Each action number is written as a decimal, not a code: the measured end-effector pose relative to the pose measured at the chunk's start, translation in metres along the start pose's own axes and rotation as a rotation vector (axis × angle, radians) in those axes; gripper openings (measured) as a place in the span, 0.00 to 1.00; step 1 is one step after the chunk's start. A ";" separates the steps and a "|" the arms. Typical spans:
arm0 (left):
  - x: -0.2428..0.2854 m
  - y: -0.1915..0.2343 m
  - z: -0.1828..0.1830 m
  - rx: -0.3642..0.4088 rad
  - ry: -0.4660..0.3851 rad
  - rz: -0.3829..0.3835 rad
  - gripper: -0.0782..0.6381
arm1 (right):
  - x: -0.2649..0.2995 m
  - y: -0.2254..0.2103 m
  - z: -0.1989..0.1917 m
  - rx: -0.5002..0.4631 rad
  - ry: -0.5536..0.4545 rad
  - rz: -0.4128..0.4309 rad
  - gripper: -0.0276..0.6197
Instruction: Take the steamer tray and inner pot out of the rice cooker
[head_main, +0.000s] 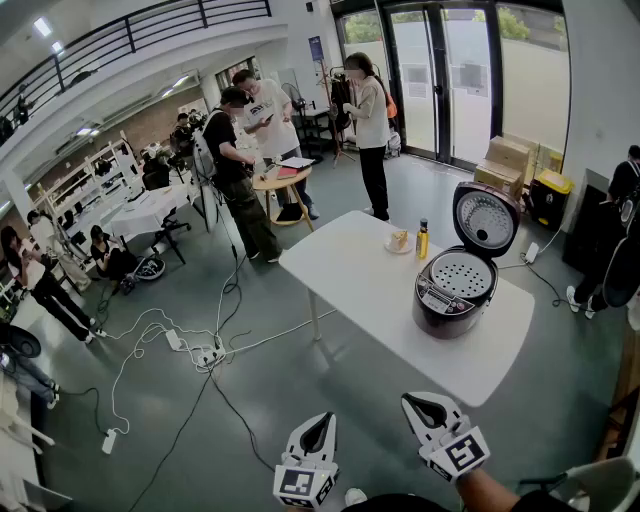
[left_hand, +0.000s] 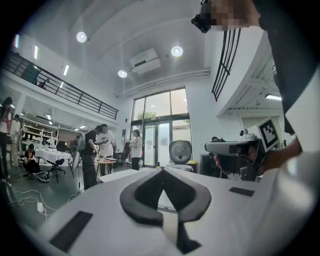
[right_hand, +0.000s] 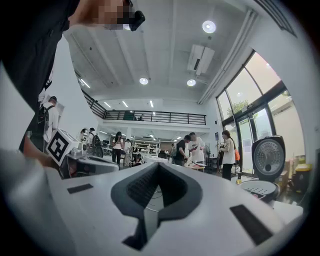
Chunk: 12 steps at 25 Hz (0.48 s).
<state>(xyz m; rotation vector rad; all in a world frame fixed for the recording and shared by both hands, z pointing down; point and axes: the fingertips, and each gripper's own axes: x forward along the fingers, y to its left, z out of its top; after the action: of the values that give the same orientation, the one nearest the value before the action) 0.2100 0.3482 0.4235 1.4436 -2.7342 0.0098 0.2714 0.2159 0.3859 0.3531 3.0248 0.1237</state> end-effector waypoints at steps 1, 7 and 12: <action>-0.002 -0.003 -0.001 0.003 0.003 -0.002 0.10 | -0.003 0.001 0.000 -0.004 0.003 -0.001 0.04; -0.010 -0.019 0.000 0.005 0.008 -0.008 0.10 | -0.015 0.004 0.001 -0.012 0.006 0.001 0.04; -0.012 -0.018 -0.002 0.014 0.012 0.002 0.10 | -0.014 0.006 0.002 -0.028 -0.005 0.008 0.04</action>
<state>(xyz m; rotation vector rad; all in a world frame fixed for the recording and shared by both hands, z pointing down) 0.2320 0.3483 0.4242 1.4393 -2.7312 0.0374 0.2862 0.2185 0.3856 0.3630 3.0139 0.1654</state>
